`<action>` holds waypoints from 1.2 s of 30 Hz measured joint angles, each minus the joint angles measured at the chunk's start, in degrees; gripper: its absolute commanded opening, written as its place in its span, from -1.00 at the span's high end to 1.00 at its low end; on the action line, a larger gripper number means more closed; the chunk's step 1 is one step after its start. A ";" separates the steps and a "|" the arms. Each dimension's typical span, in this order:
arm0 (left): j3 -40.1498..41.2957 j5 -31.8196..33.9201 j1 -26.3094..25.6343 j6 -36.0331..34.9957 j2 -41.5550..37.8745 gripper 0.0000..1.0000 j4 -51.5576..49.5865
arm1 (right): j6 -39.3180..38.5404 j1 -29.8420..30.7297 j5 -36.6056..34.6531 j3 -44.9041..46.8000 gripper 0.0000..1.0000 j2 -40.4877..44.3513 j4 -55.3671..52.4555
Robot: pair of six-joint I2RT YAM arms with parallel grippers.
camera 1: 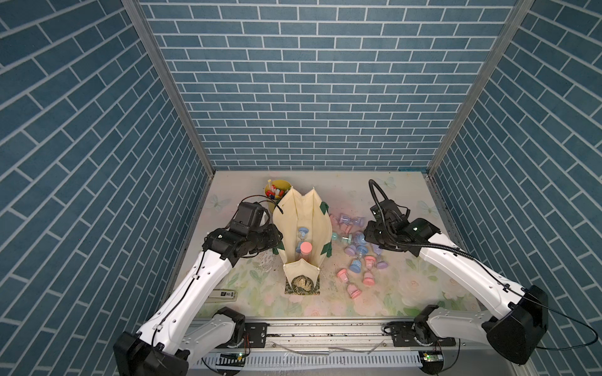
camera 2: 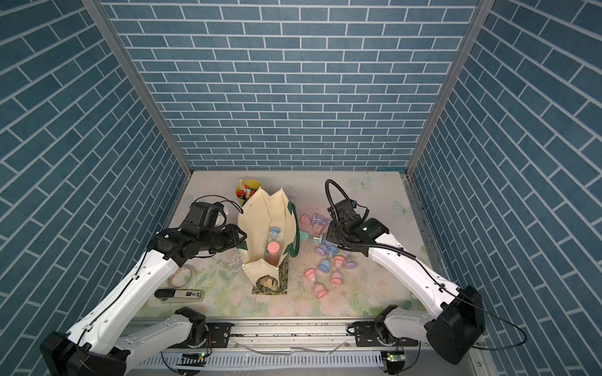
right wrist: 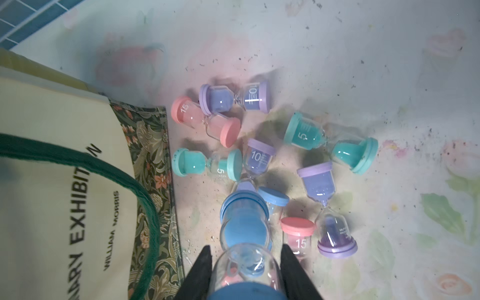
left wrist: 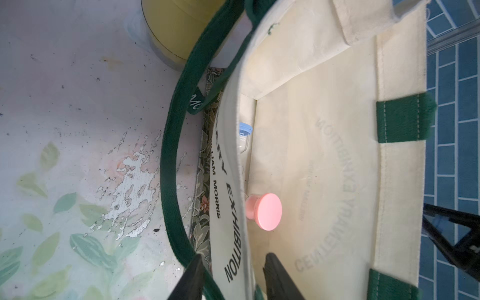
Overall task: Put the hourglass into the canvas bag
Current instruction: Pick up the hourglass from the center of the board, then place the hourglass in the canvas bag.
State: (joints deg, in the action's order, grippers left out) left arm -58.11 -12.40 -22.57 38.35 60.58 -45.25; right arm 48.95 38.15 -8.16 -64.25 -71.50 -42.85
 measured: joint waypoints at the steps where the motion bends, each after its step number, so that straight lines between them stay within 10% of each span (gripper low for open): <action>1: -0.48 0.20 0.09 0.02 0.70 0.19 -0.31 | -0.31 -0.44 0.26 -1.16 0.50 -0.31 -0.02; 23: -5.57 -1.46 1.29 -1.92 2.14 0.14 -1.88 | -0.72 -3.63 9.31 -10.14 0.51 2.29 0.26; 36: -0.33 -2.12 1.27 -0.61 -3.48 0.12 -0.74 | -1.44 4.55 11.15 -23.87 0.48 -5.46 1.07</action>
State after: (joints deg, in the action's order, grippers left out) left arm -58.43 -14.52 -21.30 37.74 57.10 -46.00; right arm 47.51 42.70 2.98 -88.12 -76.97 -41.78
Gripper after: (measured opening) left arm 0.439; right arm 0.392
